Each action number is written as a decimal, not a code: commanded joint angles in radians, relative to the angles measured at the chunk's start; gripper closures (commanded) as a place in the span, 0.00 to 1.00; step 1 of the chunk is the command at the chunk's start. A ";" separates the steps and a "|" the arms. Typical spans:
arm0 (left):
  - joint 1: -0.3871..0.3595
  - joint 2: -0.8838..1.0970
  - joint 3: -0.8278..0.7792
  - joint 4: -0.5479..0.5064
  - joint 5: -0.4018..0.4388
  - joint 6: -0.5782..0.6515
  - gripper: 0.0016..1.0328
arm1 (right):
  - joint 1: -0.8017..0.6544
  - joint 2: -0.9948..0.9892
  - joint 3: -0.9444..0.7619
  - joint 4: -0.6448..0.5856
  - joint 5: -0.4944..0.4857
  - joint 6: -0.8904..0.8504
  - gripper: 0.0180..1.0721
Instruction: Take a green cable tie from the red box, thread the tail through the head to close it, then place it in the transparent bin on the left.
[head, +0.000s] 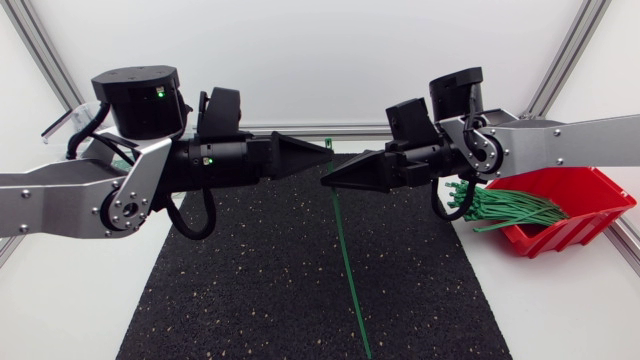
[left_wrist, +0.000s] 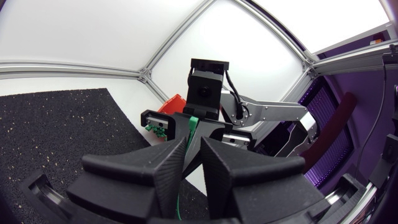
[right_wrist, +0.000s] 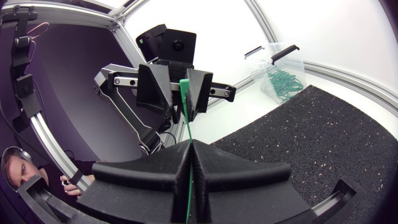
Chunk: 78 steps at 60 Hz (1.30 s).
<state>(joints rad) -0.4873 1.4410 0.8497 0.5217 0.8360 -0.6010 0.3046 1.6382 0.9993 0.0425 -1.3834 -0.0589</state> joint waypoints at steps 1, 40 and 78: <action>-0.008 0.016 -0.021 0.017 0.008 0.006 0.81 | -0.012 -0.018 0.001 0.014 0.006 0.019 0.94; -0.002 0.027 -0.005 0.008 0.003 0.007 0.96 | 0.019 -0.024 -0.013 0.014 0.006 0.036 0.94; 0.067 -0.028 0.089 -0.177 0.018 -0.043 0.96 | -0.091 -0.058 -0.011 0.037 0.014 0.099 0.17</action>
<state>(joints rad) -0.4381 1.4445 0.8894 0.3641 0.8371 -0.6140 0.2440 1.6131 0.9993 0.0792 -1.3659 0.0185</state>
